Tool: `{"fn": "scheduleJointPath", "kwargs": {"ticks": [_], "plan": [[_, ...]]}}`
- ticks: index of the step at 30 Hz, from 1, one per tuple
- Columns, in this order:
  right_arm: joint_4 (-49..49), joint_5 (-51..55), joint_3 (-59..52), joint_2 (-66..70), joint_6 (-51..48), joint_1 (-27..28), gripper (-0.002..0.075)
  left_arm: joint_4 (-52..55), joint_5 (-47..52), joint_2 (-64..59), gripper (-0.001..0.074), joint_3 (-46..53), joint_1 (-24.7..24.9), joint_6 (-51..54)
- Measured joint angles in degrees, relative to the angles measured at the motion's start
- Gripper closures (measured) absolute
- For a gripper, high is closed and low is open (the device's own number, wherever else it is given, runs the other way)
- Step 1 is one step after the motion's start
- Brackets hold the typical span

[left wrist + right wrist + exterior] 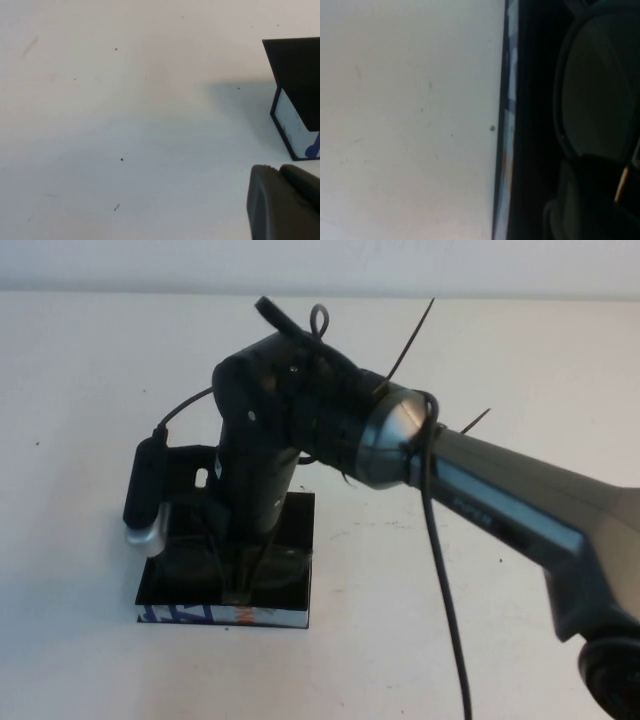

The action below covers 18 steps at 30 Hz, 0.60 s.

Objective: Return glasses to glasses case
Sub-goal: Place the glasses in the glasses case

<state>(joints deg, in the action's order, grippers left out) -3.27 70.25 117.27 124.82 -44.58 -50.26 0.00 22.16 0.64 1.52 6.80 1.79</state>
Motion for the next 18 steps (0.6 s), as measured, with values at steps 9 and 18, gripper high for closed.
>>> {"fn": "scheduleJointPath", "kwargs": {"ticks": [9, 18], "plan": [[1.3, 0.0, 2.3, 4.7, 0.9, -0.6, 0.0681, 0.0, 0.0, 0.0, 0.0738, 0.0, 0.0, 0.0], [1.3, -0.2, 2.4, 6.0, 0.9, -0.6, 0.0682, 0.0, 0.0, 0.0, 0.0738, 0.0, 0.0, 0.0]]}}
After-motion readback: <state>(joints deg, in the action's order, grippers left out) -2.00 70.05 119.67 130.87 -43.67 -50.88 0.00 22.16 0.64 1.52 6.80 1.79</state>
